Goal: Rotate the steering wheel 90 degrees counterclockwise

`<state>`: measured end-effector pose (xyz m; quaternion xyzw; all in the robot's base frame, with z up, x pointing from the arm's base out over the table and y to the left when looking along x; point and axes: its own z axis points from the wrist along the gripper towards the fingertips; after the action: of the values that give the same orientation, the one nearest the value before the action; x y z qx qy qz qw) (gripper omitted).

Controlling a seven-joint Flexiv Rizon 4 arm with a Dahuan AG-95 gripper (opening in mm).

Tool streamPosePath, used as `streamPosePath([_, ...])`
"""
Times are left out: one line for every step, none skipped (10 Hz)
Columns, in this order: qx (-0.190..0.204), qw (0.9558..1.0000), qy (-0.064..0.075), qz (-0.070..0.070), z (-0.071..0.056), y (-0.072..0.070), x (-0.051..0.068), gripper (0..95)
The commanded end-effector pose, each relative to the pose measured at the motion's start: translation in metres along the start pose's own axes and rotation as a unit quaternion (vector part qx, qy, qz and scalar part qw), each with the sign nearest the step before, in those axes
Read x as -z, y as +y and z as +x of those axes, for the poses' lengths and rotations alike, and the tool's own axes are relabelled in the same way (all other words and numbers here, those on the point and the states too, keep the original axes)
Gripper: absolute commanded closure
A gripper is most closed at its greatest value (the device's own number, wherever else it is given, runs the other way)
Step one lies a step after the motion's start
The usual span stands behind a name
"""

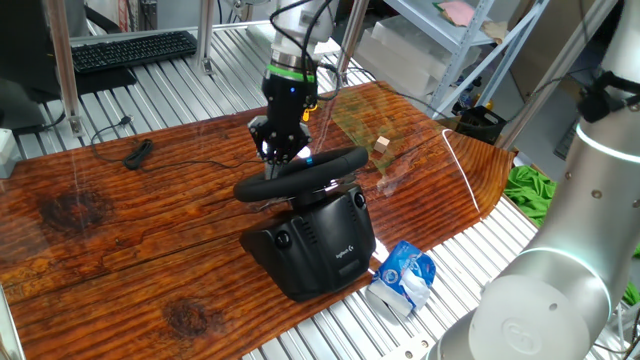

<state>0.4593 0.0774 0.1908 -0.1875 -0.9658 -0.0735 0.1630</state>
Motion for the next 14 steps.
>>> streamPosePath([0.034,0.9972,-0.059,0.031,0.006,-0.007,0.011,95.0])
streamPosePath([0.044,0.9951,-0.083,0.031,0.007,-0.011,0.016,95.0])
streamPosePath([0.059,0.9926,-0.103,0.027,0.008,-0.016,0.019,95.0])
streamPosePath([0.070,0.9903,-0.118,0.023,0.008,-0.021,0.022,95.0])
streamPosePath([0.083,0.9868,-0.137,0.021,0.006,-0.027,0.024,95.0])
streamPosePath([0.091,0.9845,-0.149,0.019,0.005,-0.030,0.025,95.0])
streamPosePath([0.109,0.9798,-0.166,0.022,-0.001,-0.037,0.024,95.0])
streamPosePath([0.123,0.9767,-0.175,0.024,-0.007,-0.043,0.023,95.0])
streamPosePath([0.131,0.9747,-0.180,0.023,-0.012,-0.047,0.023,95.0])
streamPosePath([0.141,0.9714,-0.189,0.024,-0.020,-0.054,0.022,95.0])
streamPosePath([0.149,0.9692,-0.194,0.025,-0.026,-0.060,0.021,95.0])
streamPosePath([0.155,0.9682,-0.195,0.027,-0.031,-0.065,0.021,95.0])
streamPosePath([0.158,0.9677,-0.194,0.027,-0.034,-0.069,0.021,95.0])
streamPosePath([0.161,0.9683,-0.188,0.031,-0.036,-0.071,0.021,95.0])
